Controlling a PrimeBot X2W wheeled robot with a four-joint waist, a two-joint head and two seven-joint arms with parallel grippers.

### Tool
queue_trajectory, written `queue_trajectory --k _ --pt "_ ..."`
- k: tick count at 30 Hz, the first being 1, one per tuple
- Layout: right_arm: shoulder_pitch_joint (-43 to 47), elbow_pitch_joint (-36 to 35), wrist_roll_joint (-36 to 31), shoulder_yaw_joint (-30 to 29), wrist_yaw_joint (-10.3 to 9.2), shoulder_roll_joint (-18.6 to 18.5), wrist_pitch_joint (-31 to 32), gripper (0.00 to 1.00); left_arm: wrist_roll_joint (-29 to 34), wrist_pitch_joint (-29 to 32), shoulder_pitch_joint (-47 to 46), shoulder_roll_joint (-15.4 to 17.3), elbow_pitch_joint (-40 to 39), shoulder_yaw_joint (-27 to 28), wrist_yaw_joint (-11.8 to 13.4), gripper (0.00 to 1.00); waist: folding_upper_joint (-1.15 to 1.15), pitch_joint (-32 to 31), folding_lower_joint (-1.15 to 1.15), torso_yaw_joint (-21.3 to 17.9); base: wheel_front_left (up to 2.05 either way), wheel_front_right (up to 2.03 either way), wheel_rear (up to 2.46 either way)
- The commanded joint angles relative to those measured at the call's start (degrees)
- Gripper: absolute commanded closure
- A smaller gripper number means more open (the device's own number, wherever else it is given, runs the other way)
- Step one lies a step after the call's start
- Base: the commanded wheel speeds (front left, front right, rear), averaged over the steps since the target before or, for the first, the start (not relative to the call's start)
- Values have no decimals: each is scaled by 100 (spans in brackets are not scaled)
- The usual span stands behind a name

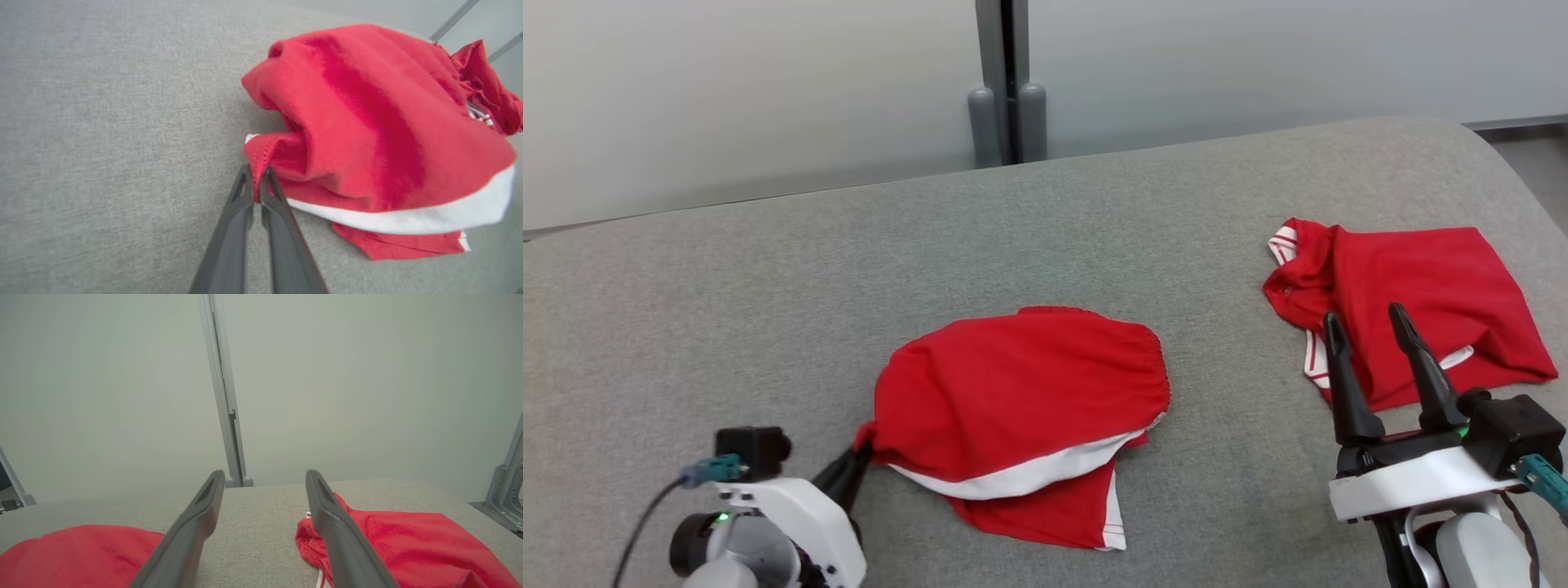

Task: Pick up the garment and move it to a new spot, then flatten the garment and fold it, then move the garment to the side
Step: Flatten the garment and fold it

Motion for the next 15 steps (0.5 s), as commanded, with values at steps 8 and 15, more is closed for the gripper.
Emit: queue_trajectory --k 8,15 --pt "-19 -96 -41 -113 0 -134 0 0 -375 478 289 534 -907 645 671 100 0 58 0 185 0 0 0" --pt "-115 -105 -9 -117 0 -184 81 0 -467 728 353 755 -700 852 973 100 0 249 0 134 0 0 0"
